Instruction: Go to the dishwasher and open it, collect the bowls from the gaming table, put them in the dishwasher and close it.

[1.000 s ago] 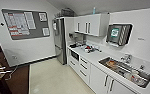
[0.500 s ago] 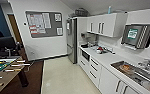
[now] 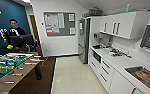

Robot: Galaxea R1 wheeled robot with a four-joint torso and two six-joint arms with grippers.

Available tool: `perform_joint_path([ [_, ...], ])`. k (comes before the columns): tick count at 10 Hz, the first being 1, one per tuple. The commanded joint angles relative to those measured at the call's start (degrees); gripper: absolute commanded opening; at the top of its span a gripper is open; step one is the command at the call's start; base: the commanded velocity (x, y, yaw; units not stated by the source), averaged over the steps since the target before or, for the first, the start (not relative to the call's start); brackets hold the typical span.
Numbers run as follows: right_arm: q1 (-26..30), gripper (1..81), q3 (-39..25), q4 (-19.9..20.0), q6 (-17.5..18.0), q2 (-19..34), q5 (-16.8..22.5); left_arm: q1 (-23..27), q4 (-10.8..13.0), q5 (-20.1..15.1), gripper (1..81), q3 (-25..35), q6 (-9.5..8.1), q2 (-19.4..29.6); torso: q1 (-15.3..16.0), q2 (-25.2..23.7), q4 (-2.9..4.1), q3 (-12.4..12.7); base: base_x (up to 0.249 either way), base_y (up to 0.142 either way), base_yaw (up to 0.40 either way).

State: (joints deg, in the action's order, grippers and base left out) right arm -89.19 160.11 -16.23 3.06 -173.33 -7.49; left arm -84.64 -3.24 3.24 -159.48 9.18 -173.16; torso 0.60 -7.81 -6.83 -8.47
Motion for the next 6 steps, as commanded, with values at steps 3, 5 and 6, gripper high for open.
perform_joint_path([
  [3, 2.38, 81.1, -1.57, 4.01, 1.25, 0.85, 1.68, 2.24, 0.25, -0.96, 81.1, -0.13, 0.40, 0.88, 0.00, 0.00, 0.00, 0.00, 0.000, 0.000, 0.367],
  [5, 2.03, 81.1, -1.57, 3.83, 1.25, 0.76, 1.51, 2.15, 0.25, -0.96, 81.1, -0.13, 0.40, 0.79, 0.00, 0.00, 0.00, 0.00, 0.000, 0.000, 0.367],
  [6, 1.86, 81.1, -1.57, 3.66, 1.16, 0.76, 1.51, 2.15, 0.25, -0.96, 81.1, -0.13, 0.40, 0.79, 0.00, 0.00, 0.00, 0.00, 0.000, 0.000, 0.366],
])
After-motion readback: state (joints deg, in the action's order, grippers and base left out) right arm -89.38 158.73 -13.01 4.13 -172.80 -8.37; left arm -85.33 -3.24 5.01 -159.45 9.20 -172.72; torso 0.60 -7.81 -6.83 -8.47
